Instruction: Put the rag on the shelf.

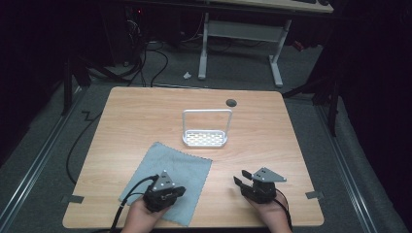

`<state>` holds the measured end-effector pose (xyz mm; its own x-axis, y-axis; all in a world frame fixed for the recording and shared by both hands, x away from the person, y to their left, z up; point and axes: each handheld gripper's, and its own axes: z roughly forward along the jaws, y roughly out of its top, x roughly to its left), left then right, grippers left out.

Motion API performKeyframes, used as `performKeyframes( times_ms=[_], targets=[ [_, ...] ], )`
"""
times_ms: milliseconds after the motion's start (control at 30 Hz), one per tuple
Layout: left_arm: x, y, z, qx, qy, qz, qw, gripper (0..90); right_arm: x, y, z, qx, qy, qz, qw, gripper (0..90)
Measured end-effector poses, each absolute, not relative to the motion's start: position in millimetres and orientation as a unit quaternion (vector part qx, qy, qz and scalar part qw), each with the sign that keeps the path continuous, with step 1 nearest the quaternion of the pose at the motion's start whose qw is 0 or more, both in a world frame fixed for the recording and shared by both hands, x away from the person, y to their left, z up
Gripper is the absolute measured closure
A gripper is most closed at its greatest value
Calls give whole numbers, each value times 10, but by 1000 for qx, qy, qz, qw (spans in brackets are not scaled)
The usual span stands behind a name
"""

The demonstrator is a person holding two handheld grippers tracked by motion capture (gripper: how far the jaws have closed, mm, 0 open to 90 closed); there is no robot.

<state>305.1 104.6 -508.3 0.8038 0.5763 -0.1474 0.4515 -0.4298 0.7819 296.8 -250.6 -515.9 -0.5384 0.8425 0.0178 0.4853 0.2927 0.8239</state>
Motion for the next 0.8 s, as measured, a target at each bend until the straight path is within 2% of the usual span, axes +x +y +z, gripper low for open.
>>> performKeyframes(
  times_ms=[200,300,367,467,800],
  targets=[
    [3111,1813,-5066,809,390,146,415,812,3008,-2314,-5163,400,792,414,202,639],
    [3119,2041,-5111,789,431,131,418,811,3012,-2153,-5152,379,803,417,195,718],
    [3089,2072,-5123,785,437,127,421,812,3025,-2019,-5141,357,813,417,193,829],
    [3029,2045,-5171,796,433,134,401,812,3056,-1860,-5131,333,826,415,187,900],
    [2957,1956,-5297,805,435,132,380,813,3131,-1314,-5262,258,878,376,147,900]
  ],
)
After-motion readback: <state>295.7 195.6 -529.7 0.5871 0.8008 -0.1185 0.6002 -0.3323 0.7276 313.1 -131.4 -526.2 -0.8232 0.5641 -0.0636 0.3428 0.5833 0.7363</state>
